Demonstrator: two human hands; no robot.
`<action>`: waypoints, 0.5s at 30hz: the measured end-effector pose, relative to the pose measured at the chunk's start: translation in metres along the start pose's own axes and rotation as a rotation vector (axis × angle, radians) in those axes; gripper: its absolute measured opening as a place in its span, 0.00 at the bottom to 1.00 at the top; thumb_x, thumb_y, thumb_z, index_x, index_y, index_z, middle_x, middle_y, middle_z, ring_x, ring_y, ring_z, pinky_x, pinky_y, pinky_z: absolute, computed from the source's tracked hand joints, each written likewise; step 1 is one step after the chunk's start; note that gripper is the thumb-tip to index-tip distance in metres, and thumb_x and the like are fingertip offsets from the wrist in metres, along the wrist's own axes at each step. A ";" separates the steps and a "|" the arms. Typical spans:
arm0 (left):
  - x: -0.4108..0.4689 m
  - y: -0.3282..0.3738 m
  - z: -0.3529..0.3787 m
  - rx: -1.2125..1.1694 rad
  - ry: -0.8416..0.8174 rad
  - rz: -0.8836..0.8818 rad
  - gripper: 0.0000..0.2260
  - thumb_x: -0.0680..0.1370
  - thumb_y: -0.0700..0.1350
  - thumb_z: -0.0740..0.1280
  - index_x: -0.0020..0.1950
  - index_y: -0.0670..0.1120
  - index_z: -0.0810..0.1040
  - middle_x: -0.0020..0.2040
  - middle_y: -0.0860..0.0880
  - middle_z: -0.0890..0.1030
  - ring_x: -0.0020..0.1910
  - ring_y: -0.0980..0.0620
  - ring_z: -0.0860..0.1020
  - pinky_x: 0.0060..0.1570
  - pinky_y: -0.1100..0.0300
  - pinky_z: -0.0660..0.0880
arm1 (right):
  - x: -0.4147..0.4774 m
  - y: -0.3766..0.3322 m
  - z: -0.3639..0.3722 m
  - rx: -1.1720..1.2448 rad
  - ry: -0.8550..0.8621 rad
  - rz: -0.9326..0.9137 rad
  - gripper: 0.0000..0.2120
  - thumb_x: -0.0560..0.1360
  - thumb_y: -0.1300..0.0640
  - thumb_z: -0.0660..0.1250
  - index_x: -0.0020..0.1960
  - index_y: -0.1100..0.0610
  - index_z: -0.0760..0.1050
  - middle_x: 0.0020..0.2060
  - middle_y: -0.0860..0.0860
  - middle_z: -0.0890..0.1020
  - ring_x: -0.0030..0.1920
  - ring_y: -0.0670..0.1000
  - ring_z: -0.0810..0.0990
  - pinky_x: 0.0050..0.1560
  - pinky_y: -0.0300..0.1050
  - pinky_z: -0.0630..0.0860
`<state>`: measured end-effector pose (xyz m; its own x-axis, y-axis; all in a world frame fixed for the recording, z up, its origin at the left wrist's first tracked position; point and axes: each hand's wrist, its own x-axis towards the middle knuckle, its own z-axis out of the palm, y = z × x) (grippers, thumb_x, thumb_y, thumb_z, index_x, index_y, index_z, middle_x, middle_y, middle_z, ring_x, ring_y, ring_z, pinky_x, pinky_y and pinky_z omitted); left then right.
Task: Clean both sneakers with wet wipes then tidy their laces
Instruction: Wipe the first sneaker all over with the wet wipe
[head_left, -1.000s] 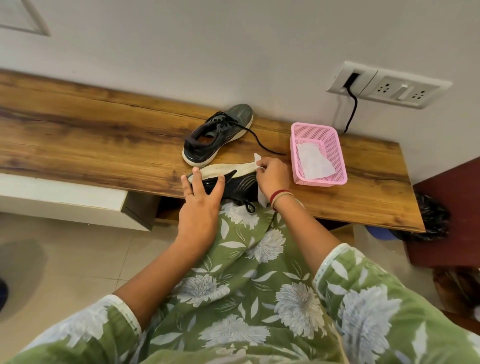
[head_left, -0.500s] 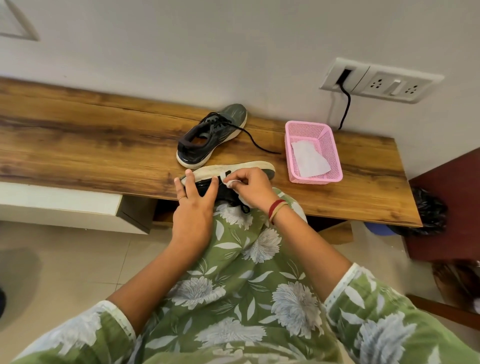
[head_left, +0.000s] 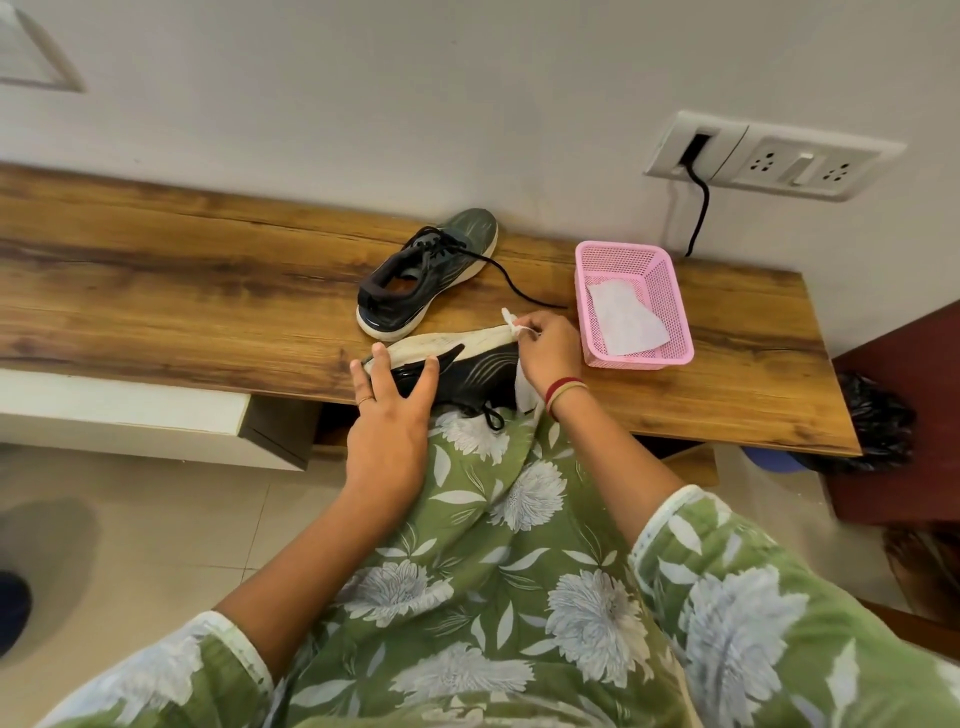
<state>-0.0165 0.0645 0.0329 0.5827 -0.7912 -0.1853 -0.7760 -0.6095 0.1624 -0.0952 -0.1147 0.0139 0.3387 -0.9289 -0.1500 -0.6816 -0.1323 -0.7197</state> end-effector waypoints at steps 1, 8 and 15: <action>0.001 0.000 0.000 0.000 0.001 -0.006 0.33 0.79 0.31 0.55 0.78 0.55 0.49 0.77 0.36 0.43 0.75 0.32 0.46 0.40 0.57 0.73 | -0.003 -0.004 0.004 -0.040 0.002 -0.021 0.10 0.76 0.63 0.62 0.52 0.58 0.81 0.51 0.54 0.82 0.51 0.54 0.79 0.53 0.44 0.75; 0.002 -0.003 0.002 -0.031 0.019 -0.003 0.31 0.79 0.32 0.56 0.78 0.54 0.51 0.76 0.36 0.44 0.75 0.31 0.46 0.44 0.52 0.76 | -0.035 -0.020 0.028 -0.192 -0.068 -0.197 0.11 0.77 0.63 0.60 0.55 0.59 0.79 0.54 0.57 0.76 0.55 0.56 0.75 0.58 0.48 0.72; 0.001 -0.004 0.001 -0.015 0.023 0.016 0.32 0.79 0.32 0.57 0.78 0.55 0.50 0.76 0.36 0.44 0.75 0.32 0.47 0.43 0.55 0.76 | -0.024 -0.008 -0.005 0.176 -0.145 -0.068 0.08 0.76 0.64 0.64 0.50 0.58 0.81 0.47 0.51 0.82 0.42 0.44 0.75 0.44 0.35 0.71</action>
<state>-0.0130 0.0657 0.0309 0.5763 -0.8015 -0.1600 -0.7815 -0.5977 0.1793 -0.1012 -0.0934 0.0264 0.4781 -0.8589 -0.1834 -0.5343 -0.1187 -0.8369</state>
